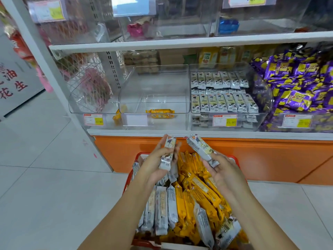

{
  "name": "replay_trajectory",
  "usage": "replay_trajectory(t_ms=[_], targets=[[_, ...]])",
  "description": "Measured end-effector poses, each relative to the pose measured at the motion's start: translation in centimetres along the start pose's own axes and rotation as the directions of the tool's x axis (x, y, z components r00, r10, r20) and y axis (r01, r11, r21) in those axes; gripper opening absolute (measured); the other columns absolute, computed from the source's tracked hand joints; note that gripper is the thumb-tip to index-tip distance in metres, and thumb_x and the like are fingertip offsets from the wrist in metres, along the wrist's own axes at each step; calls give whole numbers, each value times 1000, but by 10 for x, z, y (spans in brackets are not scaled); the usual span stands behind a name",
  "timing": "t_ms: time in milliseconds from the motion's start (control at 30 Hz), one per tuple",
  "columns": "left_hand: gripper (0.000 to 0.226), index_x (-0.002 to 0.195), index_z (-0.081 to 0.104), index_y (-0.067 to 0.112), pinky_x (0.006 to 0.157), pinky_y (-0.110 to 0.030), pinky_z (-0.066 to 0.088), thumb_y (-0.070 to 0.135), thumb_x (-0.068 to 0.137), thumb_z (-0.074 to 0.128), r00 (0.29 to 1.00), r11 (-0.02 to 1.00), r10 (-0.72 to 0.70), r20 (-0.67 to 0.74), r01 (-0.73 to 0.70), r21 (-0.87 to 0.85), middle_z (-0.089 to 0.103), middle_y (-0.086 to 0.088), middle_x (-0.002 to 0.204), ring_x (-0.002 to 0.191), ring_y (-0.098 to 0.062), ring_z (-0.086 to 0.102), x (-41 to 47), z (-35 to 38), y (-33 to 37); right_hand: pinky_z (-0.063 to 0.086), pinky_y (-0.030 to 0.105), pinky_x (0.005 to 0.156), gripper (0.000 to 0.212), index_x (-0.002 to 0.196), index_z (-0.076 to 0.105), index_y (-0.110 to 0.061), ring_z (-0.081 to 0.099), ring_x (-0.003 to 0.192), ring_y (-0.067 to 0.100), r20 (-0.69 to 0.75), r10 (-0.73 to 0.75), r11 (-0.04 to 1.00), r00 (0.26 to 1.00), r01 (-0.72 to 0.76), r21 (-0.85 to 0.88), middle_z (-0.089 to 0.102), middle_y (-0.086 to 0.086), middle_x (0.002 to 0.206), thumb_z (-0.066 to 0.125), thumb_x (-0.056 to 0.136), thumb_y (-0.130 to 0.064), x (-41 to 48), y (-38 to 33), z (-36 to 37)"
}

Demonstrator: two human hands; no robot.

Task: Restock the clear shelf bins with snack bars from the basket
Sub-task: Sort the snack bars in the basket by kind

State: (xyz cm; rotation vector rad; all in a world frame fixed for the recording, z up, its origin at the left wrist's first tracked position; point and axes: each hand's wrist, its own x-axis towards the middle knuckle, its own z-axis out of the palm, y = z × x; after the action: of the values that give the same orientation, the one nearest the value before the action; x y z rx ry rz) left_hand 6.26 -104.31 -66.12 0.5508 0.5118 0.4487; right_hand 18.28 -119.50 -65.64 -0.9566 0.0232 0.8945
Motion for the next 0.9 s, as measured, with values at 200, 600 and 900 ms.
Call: replay_trajectory(t_ms=[200, 600, 900], targets=[[39, 113, 62, 8, 62, -26, 55, 30, 80, 60, 995, 988, -101, -23, 97, -119, 63, -9, 101, 76, -18, 63, -4, 16, -9, 58, 25, 72, 16, 105, 62, -6, 66, 100, 26, 22, -28, 994, 999, 30, -101, 67, 17, 109, 61, 89, -7, 3, -6, 7], [47, 120, 53, 1, 85, -45, 53, -4, 74, 49, 983, 971, -113, 145, 79, 226, 65, -18, 107, 95, -30, 66, -5, 56, 27, 52, 34, 88, 10, 96, 62, -9, 69, 90, 17, 121, -264, 951, 957, 279, -134, 70, 3, 90, 60, 87, -4, 3, -56, 34], [39, 120, 57, 7, 68, -27, 56, -3, 83, 53, 970, 963, 12, 243, -76, 257, 68, -14, 109, 90, -21, 69, 2, 87, 23, 50, 29, 91, 30, 112, 62, -44, 62, 105, 2, 318, -382, 620, 868, 496, -608, 66, -14, 116, 59, 93, -20, 0, -52, 39]])
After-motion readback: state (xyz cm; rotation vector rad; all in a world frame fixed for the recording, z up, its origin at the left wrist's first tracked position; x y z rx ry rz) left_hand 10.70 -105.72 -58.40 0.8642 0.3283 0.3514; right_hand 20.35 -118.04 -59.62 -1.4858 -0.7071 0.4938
